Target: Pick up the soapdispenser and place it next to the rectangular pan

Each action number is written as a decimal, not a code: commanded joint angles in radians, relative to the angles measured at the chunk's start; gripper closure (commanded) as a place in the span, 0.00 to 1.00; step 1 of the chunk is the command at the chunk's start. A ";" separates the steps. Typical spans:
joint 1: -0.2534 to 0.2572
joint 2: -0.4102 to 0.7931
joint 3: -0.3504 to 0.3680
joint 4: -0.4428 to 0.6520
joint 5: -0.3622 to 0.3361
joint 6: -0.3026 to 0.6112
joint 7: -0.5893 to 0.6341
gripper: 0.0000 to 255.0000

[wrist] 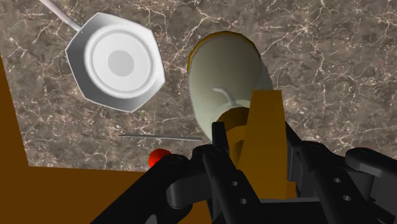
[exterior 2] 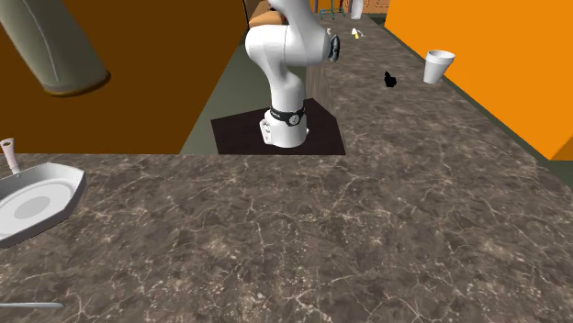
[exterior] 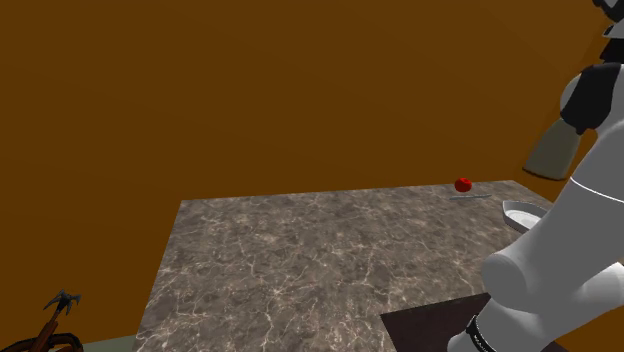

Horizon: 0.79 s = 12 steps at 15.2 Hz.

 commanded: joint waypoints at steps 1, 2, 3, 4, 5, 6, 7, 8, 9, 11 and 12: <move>0.018 -0.035 0.010 -0.064 -0.028 0.041 0.015 1.00; 0.025 -0.050 0.015 -0.094 -0.040 0.060 0.023 1.00; 0.031 -0.065 0.020 -0.122 -0.051 0.078 0.030 1.00; 0.036 -0.079 0.025 -0.149 -0.062 0.095 0.037 1.00; 0.040 -0.092 0.029 -0.176 -0.071 0.112 0.043 1.00; 0.044 -0.105 0.034 -0.201 -0.080 0.129 0.049 1.00; 0.047 -0.117 0.038 -0.226 -0.088 0.146 0.055 1.00; 0.049 -0.128 0.042 -0.250 -0.096 0.162 0.061 1.00; 0.051 -0.138 0.046 -0.274 -0.103 0.177 0.066 1.00; 0.054 -0.157 0.053 -0.318 -0.116 0.208 0.075 1.00; 0.055 -0.166 0.056 -0.340 -0.122 0.223 0.079 1.00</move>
